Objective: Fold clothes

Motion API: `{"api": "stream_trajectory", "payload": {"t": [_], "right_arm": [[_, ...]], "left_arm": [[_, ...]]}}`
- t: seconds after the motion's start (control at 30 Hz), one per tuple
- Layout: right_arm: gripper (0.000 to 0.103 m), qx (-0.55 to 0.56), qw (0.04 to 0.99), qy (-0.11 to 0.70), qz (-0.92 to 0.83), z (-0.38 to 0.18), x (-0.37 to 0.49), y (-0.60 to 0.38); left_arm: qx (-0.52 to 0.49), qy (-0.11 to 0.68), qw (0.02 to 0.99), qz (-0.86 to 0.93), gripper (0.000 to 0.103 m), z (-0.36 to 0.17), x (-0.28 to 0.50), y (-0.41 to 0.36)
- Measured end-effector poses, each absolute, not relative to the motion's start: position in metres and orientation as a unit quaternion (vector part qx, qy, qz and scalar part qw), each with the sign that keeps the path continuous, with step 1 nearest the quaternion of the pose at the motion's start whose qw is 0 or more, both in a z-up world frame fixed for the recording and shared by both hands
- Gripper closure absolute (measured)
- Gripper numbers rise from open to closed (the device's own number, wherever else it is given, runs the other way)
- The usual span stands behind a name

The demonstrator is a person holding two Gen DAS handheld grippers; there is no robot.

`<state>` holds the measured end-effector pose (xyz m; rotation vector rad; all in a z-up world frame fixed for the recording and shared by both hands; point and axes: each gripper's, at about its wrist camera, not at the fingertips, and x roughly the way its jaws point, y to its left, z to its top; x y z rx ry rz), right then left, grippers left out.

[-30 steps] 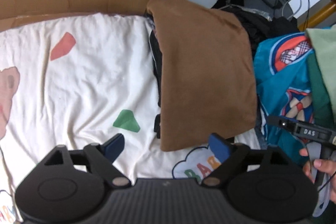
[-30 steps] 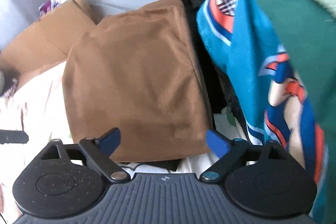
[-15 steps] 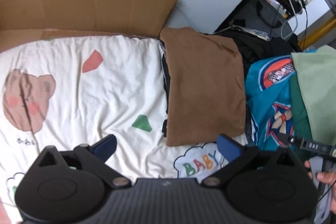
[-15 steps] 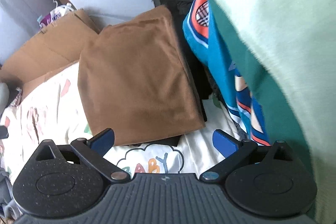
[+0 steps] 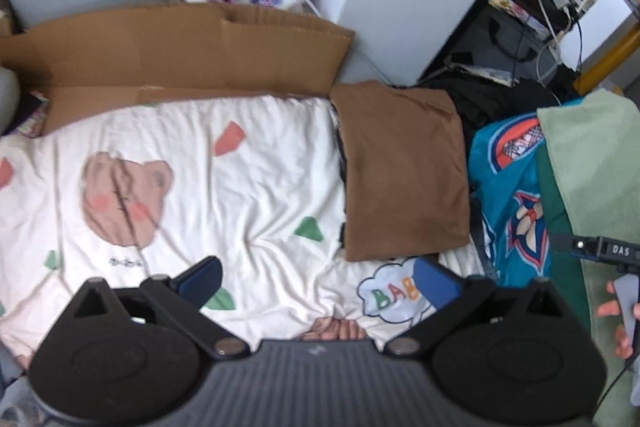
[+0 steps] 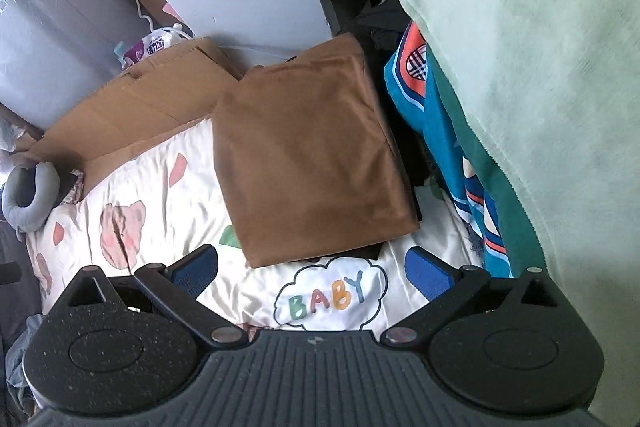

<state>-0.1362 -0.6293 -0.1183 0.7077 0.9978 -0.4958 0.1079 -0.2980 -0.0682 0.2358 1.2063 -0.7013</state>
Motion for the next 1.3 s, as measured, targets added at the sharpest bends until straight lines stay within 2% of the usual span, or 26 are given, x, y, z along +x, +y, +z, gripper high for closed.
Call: {"api": "stream_trajectory", "payload": {"t": [0.73,1.3], "right_arm": [[0.0,0.311,0.82,0.44,-0.193,0.037,-0.146,-0.563],[0.0,0.277,0.855,0.429,-0.09,0.092,-0.112,-0.459]], "left_arm": [[0.095,0.538,0.803,-0.238,0.0,0.054,0.076,-0.184],[0.062,0.517,0.838,-0.166,0.0,0.137,0.054,-0.034]]}}
